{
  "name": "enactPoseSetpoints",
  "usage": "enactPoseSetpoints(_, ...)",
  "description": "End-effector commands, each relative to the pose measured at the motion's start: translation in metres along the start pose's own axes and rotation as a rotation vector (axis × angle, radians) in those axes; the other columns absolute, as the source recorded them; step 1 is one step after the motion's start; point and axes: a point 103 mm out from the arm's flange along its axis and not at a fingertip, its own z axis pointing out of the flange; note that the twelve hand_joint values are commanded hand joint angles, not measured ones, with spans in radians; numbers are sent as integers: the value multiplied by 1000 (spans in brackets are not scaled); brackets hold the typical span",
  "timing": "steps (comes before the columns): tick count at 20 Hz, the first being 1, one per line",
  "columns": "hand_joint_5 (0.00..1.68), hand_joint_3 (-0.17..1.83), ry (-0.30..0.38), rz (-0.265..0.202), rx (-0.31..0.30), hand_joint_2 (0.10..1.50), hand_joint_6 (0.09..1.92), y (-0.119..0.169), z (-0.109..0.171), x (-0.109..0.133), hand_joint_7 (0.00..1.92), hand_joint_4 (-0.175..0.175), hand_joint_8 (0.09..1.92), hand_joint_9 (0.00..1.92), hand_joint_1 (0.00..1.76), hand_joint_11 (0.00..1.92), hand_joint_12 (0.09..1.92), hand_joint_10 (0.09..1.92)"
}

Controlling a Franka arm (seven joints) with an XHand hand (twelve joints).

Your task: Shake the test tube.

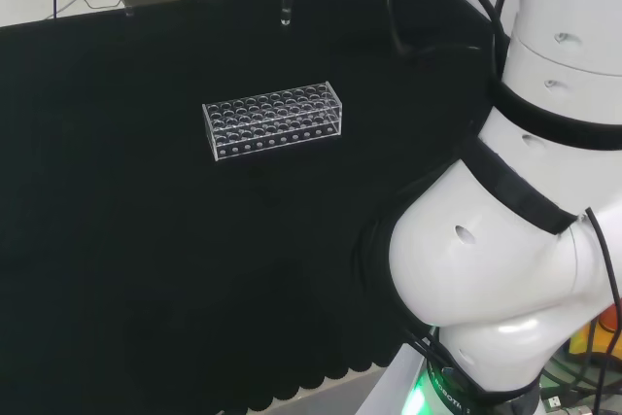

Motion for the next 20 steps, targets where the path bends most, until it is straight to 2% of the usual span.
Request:
enactPoseSetpoints(1,1274,-116,34,-16,-10,1040,193,-11,-9,14,1247,-175,873,1286,1422,1341,814,554)
enactPoseSetpoints(8,1276,-119,185,-53,-3,1041,189,-5,-17,59,1247,-175,873,1287,1422,1342,814,554)
enactPoseSetpoints(12,1277,-120,334,-51,20,1041,187,2,-22,74,1248,-175,873,1287,1422,1342,814,553)
enactPoseSetpoints(17,1278,-121,403,-55,22,1042,184,7,-28,78,1248,-175,872,1287,1422,1342,814,553)
enactPoseSetpoints(20,1279,-122,390,-55,23,1042,183,9,-27,75,1248,-175,872,1287,1422,1342,814,553)
